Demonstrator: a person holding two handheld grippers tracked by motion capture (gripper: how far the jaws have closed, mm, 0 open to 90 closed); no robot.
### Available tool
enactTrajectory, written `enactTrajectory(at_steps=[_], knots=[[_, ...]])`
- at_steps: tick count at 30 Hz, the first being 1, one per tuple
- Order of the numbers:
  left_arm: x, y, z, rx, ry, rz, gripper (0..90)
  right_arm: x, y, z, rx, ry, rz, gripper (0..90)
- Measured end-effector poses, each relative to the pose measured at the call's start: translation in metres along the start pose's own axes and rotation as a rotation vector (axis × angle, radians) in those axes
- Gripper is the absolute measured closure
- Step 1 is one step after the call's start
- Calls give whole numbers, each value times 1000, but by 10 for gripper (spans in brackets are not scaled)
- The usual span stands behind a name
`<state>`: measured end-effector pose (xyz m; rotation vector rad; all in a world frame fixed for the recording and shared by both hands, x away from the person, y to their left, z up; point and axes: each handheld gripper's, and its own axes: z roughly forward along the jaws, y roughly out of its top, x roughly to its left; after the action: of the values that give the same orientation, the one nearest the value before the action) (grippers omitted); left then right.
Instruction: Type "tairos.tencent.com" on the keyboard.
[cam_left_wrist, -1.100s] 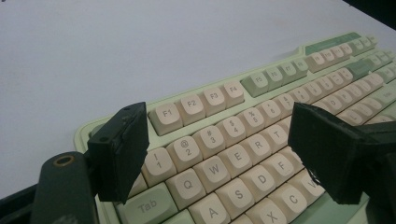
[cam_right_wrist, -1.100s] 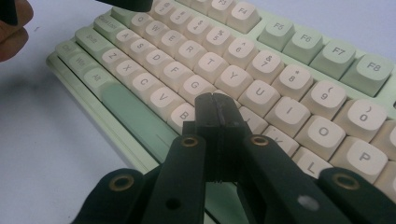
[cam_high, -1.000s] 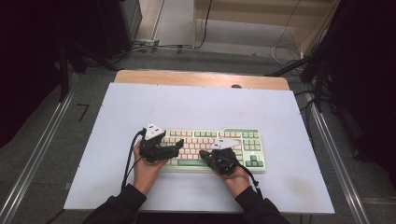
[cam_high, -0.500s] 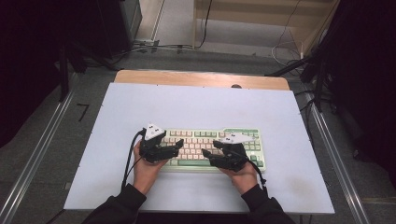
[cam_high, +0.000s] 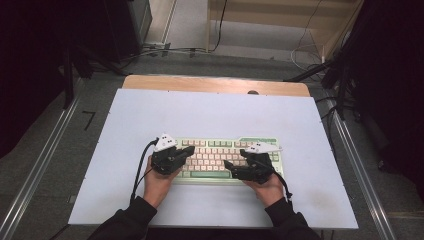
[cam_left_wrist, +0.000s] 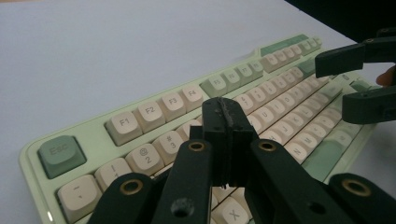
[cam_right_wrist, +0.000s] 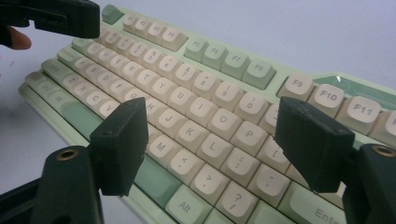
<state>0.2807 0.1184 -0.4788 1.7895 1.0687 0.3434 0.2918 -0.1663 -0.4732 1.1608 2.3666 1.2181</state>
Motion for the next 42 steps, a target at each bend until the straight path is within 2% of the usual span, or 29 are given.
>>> enactTrajectory(at_steps=[17, 32, 42], knots=[[-11, 3, 18, 37, -39, 36, 900, -6, -1, -3, -4, -23, 11, 240], [-18, 5, 36, 79, -37, 64, 900, -5, -2, 0, 5, -19, 12, 245], [-18, 4, 40, 106, -9, 72, 900, -6, -2, 0, 5, -19, 15, 245]])
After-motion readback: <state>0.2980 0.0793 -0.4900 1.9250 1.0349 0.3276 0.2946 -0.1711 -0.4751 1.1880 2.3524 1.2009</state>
